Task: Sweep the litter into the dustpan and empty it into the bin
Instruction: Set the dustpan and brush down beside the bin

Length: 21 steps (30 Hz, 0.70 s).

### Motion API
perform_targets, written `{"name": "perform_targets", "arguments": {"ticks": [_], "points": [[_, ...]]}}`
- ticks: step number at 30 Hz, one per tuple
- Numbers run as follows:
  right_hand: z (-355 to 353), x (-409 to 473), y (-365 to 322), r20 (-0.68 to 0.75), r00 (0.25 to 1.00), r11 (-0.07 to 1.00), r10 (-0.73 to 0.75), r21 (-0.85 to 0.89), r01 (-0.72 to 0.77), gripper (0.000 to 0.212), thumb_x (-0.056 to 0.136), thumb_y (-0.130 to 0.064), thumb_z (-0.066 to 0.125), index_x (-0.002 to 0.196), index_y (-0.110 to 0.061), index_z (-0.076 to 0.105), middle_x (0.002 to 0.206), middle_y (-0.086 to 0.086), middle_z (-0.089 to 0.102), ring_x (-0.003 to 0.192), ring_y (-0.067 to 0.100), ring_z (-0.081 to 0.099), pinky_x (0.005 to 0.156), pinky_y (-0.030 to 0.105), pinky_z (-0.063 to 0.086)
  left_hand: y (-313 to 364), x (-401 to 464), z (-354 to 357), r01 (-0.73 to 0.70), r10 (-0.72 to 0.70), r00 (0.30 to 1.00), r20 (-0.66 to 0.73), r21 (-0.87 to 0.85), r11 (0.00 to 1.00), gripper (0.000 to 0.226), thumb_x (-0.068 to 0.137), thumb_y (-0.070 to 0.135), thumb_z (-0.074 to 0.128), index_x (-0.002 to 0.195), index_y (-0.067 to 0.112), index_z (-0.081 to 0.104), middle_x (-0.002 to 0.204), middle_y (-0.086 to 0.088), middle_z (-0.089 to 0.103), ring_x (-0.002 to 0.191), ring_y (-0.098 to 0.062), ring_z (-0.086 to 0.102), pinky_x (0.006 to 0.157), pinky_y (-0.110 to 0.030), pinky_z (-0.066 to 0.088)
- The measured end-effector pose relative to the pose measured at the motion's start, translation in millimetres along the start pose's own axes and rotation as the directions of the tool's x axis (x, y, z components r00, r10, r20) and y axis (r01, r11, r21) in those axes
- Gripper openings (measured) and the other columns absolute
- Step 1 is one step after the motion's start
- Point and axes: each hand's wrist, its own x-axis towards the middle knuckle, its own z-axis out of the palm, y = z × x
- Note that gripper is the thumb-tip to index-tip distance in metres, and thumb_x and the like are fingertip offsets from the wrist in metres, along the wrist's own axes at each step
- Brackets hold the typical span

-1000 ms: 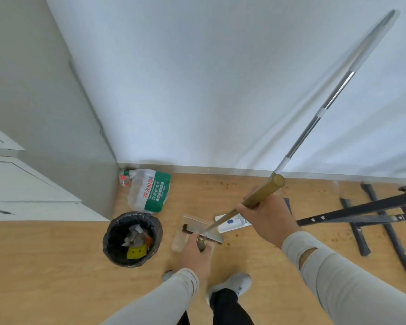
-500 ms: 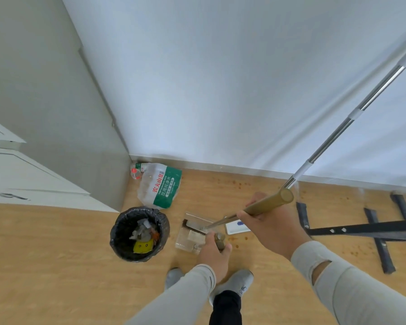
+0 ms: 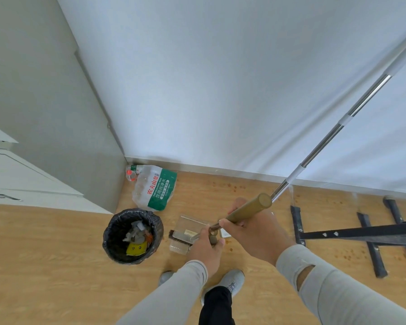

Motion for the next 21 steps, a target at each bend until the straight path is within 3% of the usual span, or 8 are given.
{"name": "perform_targets", "arguments": {"ticks": [3, 5, 7, 10, 12, 15, 18, 21], "points": [[-0.2, 0.7, 2.6, 0.021, 1.0, 1.0, -0.018, -0.015, 0.018, 0.021, 0.09, -0.037, 0.067, 0.083, -0.019, 0.059, 0.074, 0.004, 0.069, 0.071, 0.017, 0.066, 0.059, 0.021, 0.05, -2.2, 1.6, 2.6, 0.022, -0.019, 0.999, 0.033, -0.086, 0.996, 0.063, 0.091, 0.048, 0.057, 0.148, 0.05, 0.03, 0.122, 0.009, 0.067, 0.105, -0.025, 0.07, 0.097, -0.045, 0.057], [1.0, 0.5, 3.8, 0.039, 0.999, 0.999, -0.035, -0.021, 0.036, 0.019, 0.09, -0.036, 0.066, 0.083, -0.02, 0.058, 0.075, 0.002, 0.07, 0.073, 0.018, 0.066, 0.063, 0.027, 0.054, -1.9, 0.6, 0.4, 0.037, -0.029, 0.998, 0.059, -0.133, 0.99, 0.061, 0.093, 0.041, 0.058, 0.146, 0.051, 0.032, 0.118, 0.007, 0.067, 0.081, -0.02, 0.072, 0.079, -0.035, 0.063], [2.3, 0.3, 4.2, 0.049, 0.998, 0.999, -0.05, -0.018, 0.051, 0.018, 0.089, -0.035, 0.066, 0.084, -0.02, 0.058, 0.076, 0.001, 0.069, 0.074, 0.017, 0.066, 0.064, 0.028, 0.055, -1.3, -0.3, -2.3, 0.031, -0.021, 0.997, 0.071, -0.148, 0.988, 0.063, 0.096, 0.031, 0.06, 0.15, 0.046, 0.031, 0.119, 0.005, 0.064, 0.064, -0.013, 0.068, 0.058, -0.02, 0.057], [1.0, -0.3, 5.9, 0.068, 0.996, 0.999, -0.051, -0.009, 0.052, 0.016, 0.089, -0.034, 0.065, 0.085, -0.02, 0.058, 0.076, 0.001, 0.069, 0.075, 0.018, 0.066, 0.065, 0.029, 0.055, 1.3, -1.6, -3.9, 0.01, 0.006, 0.995, 0.099, -0.163, 0.987, 0.067, 0.098, 0.024, 0.062, 0.154, 0.04, 0.029, 0.121, 0.008, 0.057, 0.067, -0.005, 0.063, 0.047, -0.006, 0.047], [-1.2, -1.3, 7.8, 0.085, 0.995, 0.999, -0.043, -0.018, 0.045, 0.016, 0.09, -0.033, 0.064, 0.085, -0.02, 0.057, 0.076, 0.0, 0.068, 0.075, 0.018, 0.065, 0.063, 0.026, 0.053, 3.2, -2.7, -4.4, 0.003, 0.017, 0.991, 0.129, -0.153, 0.988, 0.071, 0.098, 0.026, 0.064, 0.156, 0.041, 0.026, 0.123, 0.011, 0.053, 0.067, 0.002, 0.059, 0.047, -0.004, 0.044], [-3.1, -3.6, 9.9, 0.11, 0.993, 0.999, -0.033, -0.022, 0.035, 0.015, 0.091, -0.033, 0.063, 0.086, -0.021, 0.055, 0.073, -0.005, 0.064, 0.07, 0.015, 0.061, 0.062, 0.026, 0.051, 3.4, 0.2, -4.0, 0.028, 0.003, 0.981, 0.194, -0.158, 0.987, 0.077, 0.097, 0.025, 0.066, 0.156, 0.048, 0.022, 0.123, 0.007, 0.063, 0.061, -0.004, 0.07, 0.057, -0.018, 0.057], [-3.9, -3.8, 11.2, 0.109, 0.994, 0.999, -0.03, -0.026, 0.033, 0.013, 0.09, -0.032, 0.063, 0.086, -0.022, 0.056, 0.073, -0.006, 0.063, 0.073, 0.016, 0.063, 0.065, 0.03, 0.055, 7.6, 0.6, -1.9, 0.011, 0.009, 0.983, 0.185, -0.107, 0.994, 0.063, 0.097, 0.017, 0.064, 0.147, 0.044, 0.037, 0.109, -0.009, 0.068, 0.056, -0.011, 0.068, 0.051, -0.018, 0.053], [-5.8, -3.8, 10.8, 0.134, 0.99, 0.999, -0.032, -0.032, 0.037, 0.012, 0.089, -0.032, 0.064, 0.086, -0.023, 0.057, 0.079, -0.003, 0.067, 0.076, 0.018, 0.066, 0.066, 0.03, 0.056, 8.6, -1.4, 1.8, 0.008, 0.011, 0.988, 0.154, -0.122, 0.993, 0.058, 0.095, 0.011, 0.062, 0.14, 0.042, 0.046, 0.111, -0.012, 0.068, 0.055, -0.015, 0.065, 0.053, -0.019, 0.053]]}}
